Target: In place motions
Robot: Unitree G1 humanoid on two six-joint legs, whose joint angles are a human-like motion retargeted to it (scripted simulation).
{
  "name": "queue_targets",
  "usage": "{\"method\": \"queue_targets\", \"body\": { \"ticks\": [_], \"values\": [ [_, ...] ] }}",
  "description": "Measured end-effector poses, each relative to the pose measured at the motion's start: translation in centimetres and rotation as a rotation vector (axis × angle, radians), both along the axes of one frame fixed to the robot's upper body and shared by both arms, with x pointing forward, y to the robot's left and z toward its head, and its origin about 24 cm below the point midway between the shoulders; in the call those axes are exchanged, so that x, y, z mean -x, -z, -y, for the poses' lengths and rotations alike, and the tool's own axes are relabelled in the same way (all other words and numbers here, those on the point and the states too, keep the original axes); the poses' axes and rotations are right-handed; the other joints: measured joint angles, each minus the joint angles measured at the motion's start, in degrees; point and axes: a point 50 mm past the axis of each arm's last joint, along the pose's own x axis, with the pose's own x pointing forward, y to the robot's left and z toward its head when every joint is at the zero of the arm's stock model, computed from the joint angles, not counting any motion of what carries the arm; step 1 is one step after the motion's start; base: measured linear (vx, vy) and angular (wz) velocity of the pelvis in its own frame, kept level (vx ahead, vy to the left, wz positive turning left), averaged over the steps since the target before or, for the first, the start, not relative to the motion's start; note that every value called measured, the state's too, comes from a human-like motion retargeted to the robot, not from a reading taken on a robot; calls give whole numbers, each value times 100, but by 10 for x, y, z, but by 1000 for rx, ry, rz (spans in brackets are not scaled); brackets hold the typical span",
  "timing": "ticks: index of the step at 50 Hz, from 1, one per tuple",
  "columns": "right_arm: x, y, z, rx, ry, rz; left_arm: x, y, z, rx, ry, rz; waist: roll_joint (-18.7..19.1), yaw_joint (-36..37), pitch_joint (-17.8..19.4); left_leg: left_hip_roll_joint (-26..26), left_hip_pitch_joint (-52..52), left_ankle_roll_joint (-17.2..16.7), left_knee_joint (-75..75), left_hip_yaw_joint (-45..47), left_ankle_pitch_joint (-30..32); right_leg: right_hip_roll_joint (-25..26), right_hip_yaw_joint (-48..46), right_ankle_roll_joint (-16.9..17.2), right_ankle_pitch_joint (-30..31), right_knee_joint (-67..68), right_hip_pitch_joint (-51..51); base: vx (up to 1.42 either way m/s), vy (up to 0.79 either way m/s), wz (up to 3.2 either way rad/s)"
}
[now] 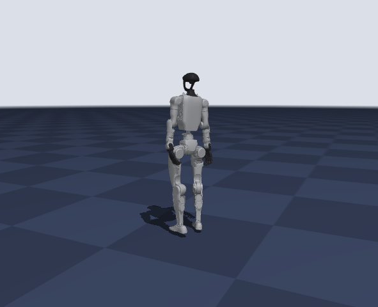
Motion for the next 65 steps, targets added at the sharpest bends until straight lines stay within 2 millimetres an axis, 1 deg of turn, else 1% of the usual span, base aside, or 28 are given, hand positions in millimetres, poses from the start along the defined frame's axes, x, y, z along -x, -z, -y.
{"method": "queue_targets", "body": {
  "ticks": [6, 11, 15, 20, 25, 28, 32, 35, 38, 42, 45, 47, 50, 53, 56, 59, 62, 65],
  "values": [
    [11, -2, 2, 14, 28, -31, -10, 1, 2, 4, -15, 39, -68, 288, 38, -183, -331, -16, 102, -543, 169, -168, -541, 100, -83, -50, 160, -18, 13, 81],
    [20, -3, 4, 22, 51, -65, -13, 1, 3, 5, -20, 50, -130, 569, 77, -399, -635, -116, 154, -1114, 381, -289, -1239, 217, -180, -148, 409, -27, 15, 135],
    [25, -5, 6, 30, 51, -85, -8, 2, 5, -9, -22, 39, -156, 823, 86, -568, -831, -269, 130, -1560, 590, -353, -1776, 339, -326, -151, 624, -31, 12, 173],
    [26, -6, 12, 54, 29, -84, 6, 1, 6, -37, -24, -1, -153, 1147, 67, -781, -1029, -567, 50, -2143, 875, -385, -2427, 527, -545, -41, 910, -32, 8, 196],
    [20, -6, 18, 79, 21, -52, 20, -1, 2, -63, -45, -49, -144, 1556, 131, -990, -1110, -936, -20, -2694, 1106, -329, -3103, 656, -706, 109, 1258, -34, -1, 197],
    [16, -6, 22, 91, 28, -30, 27, -2, -3, -88, -58, -71, -216, 1970, 231, -1144, -1080, -1156, -57, -2841, 1210, -299, -3444, 731, -759, 144, 1475, -30, -10, 162],
    [9, -6, 26, 94, 44, -3, 36, -3, -6, -119, -84, -92, -396, 2765, 477, -1479, -904, -1176, -100, -2820, 1307, -439, -3819, 913, -728, 169, 1807, -25, -8, 109],
    [-1, -6, 30, 100, 51, 33, 44, -4, -5, -130, -118, -112, -475, 3442, 673, -1638, -812, -1176, -121, -2839, 1358, -481, -4016, 993, -705, 218, 1969, -16, -10, 80],
    [-12, -6, 36, 120, 50, 79, 56, -6, 1, -128, -167, -149, -487, 3919, 850, -1783, -700, -1176, -145, -2906, 1402, -479, -4202, 1052, -680, 262, 2138, -10, -5, 88],
    [-30, -7, 39, 134, 33, 139, 77, -11, 14, -113, -246, -229, -485, 4225, 912, -1869, -653, -1176, -185, -2949, 1463, -414, -4343, 1057, -641, 314, 2216, -7, -1, 68],
    [-46, -6, 36, 115, 7, 184, 92, -16, 25, -96, -289, -290, -510, 4277, 902, -1885, -667, -1176, -197, -2975, 1470, -374, -4393, 1058, -625, 334, 2213, -4, -2, 35],
    [-57, -6, 31, 87, -23, 212, 96, -18, 32, -82, -306, -306, -533, 4258, 923, -1875, -684, -1176, -198, -2998, 1466, -340, -4411, 1058, -630, 325, 2199, -4, -7, 17],
    [-70, -5, 22, 42, -90, 245, 95, -17, 41, -63, -311, -296, -562, 4213, 981, -1840, -694, -1176, -191, -3060, 1447, -285, -4426, 1058, -646, 279, 2190, -3, -9, 4],
    [-76, -4, 15, 17, -190, 252, 89, -14, 43, -60, -296, -259, -605, 4089, 1040, -1782, -687, -1176, -179, -3186, 1403, -229, -4444, 1057, -697, 217, 2182, -1, -11, -8],
    [-76, -3, 11, 6, -312, 235, 80, -11, 42, -49, -281, -222, -651, 3873, 1007, -1652, -758, -1176, -178, -3252, 1358, -152, -4385, 971, -740, 159, 2041, -1, -7, -37],
    [-70, -2, 9, 3, -408, 198, 71, -9, 41, -46, -279, -191, -685, 3604, 902, -1477, -865, -1137, -182, -3244, 1312, -96, -4220, 838, -762, 118, 1813, 2, 0, -78],
    [-62, -1, 8, 2, -455, 153, 64, -7, 39, -43, -297, -172, -703, 3302, 778, -1365, -881, -908, -176, -3076, 1204, -177, -3883, 741, -713, 86, 1603, 18, 18, -138],
    [-55, 0, 8, 6, -438, 122, 60, -7, 36, -34, -314, -168, -690, 2976, 634, -1233, -886, -638, -150, -2808, 1035, -304, -3399, 630, -641, 94, 1333, 27, 22, -188]
  ]
}}
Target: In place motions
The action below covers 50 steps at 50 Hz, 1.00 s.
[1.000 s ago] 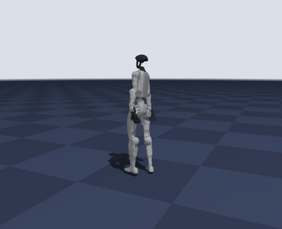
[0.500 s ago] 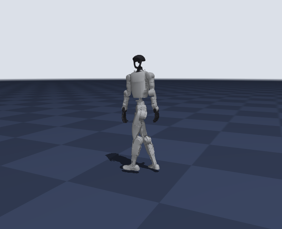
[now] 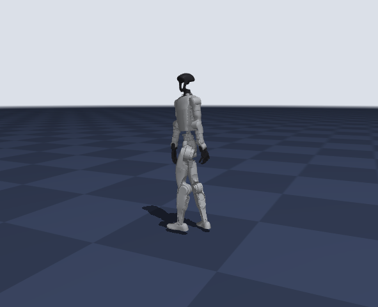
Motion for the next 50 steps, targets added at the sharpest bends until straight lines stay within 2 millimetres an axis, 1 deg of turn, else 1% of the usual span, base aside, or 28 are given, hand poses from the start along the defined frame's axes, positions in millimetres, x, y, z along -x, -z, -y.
{"method": "queue_targets", "body": {
  "ticks": [4, 8, 10, 13, 15, 17, 19, 22, 25, 28, 31, 35, 38, 43, 46, 50],
  "values": [
    [1, 0, 2, 14, 78, -4, 0, 0, -10, -6, 18, 3, 140, -524, -175, 262, 50, 313, 38, 485, -285, -109, 740, -147, 131, 33, -376, 29, 20, -219],
    [-9, -2, 5, 13, 134, 33, 6, 0, -22, -15, 57, 7, 418, -1262, -283, 552, 155, 540, 61, 969, -568, -72, 1272, -260, 337, -58, -632, 35, 20, -205],
    [-17, -3, 8, 3, 144, 62, 10, 0, -25, -22, 74, 16, 633, -1686, -256, 697, 266, 616, 69, 1161, -696, 4, 1512, -302, 452, -136, -682, 39, 19, -180],
    [-29, -6, 13, 0, 132, 104, 14, 0, -28, -30, 87, 26, 957, -2322, -80, 891, 519, 716, 68, 1437, -868, 124, 1847, -369, 620, -235, -675, 36, 14, -169],
    [-33, -7, 16, 9, 115, 122, 18, -1, -29, -35, 80, 24, 1106, -2707, 9, 1002, 663, 769, 59, 1676, -977, 188, 2066, -401, 712, -275, -695, 41, 5, -169],
    [-34, -8, 18, 21, 117, 129, 20, -1, -31, -41, 69, 19, 1198, -3010, 16, 1087, 730, 806, 46, 1899, -1080, 218, 2321, -415, 772, -254, -811, 39, -3, -155],
    [-28, -7, 19, 31, 153, 122, 19, -1, -34, -51, 67, 19, 1239, -3198, 26, 1160, 813, 816, 26, 2106, -1175, 224, 2591, -442, 818, -188, -942, 38, -12, -134],
    [-11, -5, 19, 43, 250, 98, 10, 0, -44, -76, 84, 36, 1189, -3240, 72, 1231, 985, 816, -9, 2450, -1303, 198, 2928, -486, 883, -78, -1097, 32, -15, -123],
    [9, -3, 15, 64, 361, 73, -7, 2, -53, -91, 97, 75, 1085, -3107, 131, 1272, 1171, 827, -37, 2789, -1404, 195, 3241, -521, 947, -5, -1197, 29, -18, -117],
    [25, -2, 13, 95, 459, 55, -26, 6, -53, -108, 71, 139, 1047, -3106, 147, 1309, 1287, 823, -49, 2991, -1484, 231, 3500, -538, 999, 5, -1259, 15, -13, -78],
    [35, -2, 10, 108, 562, 44, -45, 8, -47, -111, 50, 202, 1068, -3203, 98, 1346, 1315, 814, -65, 3110, -1539, 272, 3632, -551, 1027, -3, -1330, 9, -11, -42],
    [44, -2, 6, 88, 668, 17, -58, 10, -42, -74, 97, 244, 1099, -3308, 5, 1394, 1315, 791, -73, 3201, -1582, 309, 3720, -565, 1030, 4, -1404, 8, -7, -21],
    [47, -1, 3, 76, 676, 5, -59, 10, -41, -49, 169, 242, 1103, -3353, -50, 1417, 1330, 777, -74, 3227, -1604, 331, 3759, -585, 1021, 6, -1426, 8, -5, -9],
    [43, 0, 1, 58, 578, 0, -49, 9, -41, -20, 257, 202, 1080, -3417, -169, 1434, 1357, 744, -84, 3257, -1639, 367, 3875, -631, 994, 10, -1486, 8, -6, -7],
    [36, 0, -1, 34, 498, 5, -39, 8, -39, -6, 261, 169, 1043, -3407, -251, 1439, 1377, 721, -100, 3315, -1664, 387, 3978, -661, 989, 25, -1556, 8, -5, -23],
    [23, 1, -2, 8, 409, 30, -26, 6, -34, 10, 212, 120, 1002, -3325, -329, 1482, 1401, 683, -118, 3484, -1696, 426, 4134, -686, 1001, 49, -1665, 10, -8, -42]
  ]
}}
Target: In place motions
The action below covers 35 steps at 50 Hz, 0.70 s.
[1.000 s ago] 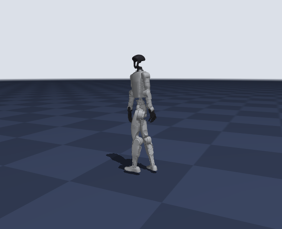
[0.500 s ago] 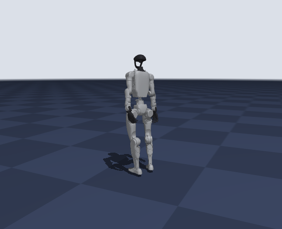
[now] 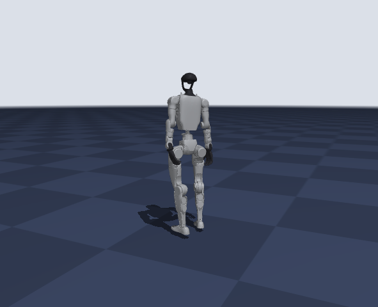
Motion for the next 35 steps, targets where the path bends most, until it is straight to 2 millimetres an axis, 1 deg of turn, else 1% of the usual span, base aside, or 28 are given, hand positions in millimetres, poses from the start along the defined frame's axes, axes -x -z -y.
{"method": "queue_targets", "body": {
  "ticks": [4, 8, 16, 22, 28, 35],
  "values": [
    [-12, 0, -2, -21, -52, 30, 10, -2, 4, 11, -53, -43, -33, -22, -36, 58, 4, -33, -2, 79, -1, 48, 60, -15, 4, 0, -40, 12, -15, -17],
    [-18, 0, -4, -40, -71, 45, 15, -3, 5, 9, -71, -65, -79, -92, -67, 108, 2, -61, 1, 79, 9, 86, 55, -27, -15, -3, -34, 15, -21, 5],
    [-23, 0, -7, -45, -110, 50, 13, -2, 4, 6, -77, -49, -167, -277, -101, 206, 11, -107, 6, 75, 37, 166, 36, -39, -51, -16, 13, 11, -31, 4],
    [-26, 0, -8, -48, -150, 42, 12, -2, 8, 21, -64, -45, -146, -400, -122, 270, 47, -136, 5, 197, 60, 225, 102, -40, -45, -21, 17, 2, -9, -18],
    [-19, 0, -5, -13, -111, -10, 8, -1, 10, 36, -18, -29, -101, -429, -131, 274, 47, -151, 6, 246, 86, 231, 133, -45, -39, -21, 4, 0, 0, 0],
    [-9, 0, -5, -23, -45, -43, -3, 1, 11, 43, 8, 10, -77, -364, -99, 246, 22, -155, 22, 163, 142, 191, 32, -38, -56, -28, 62, 1, 3, 9]
  ]
}}
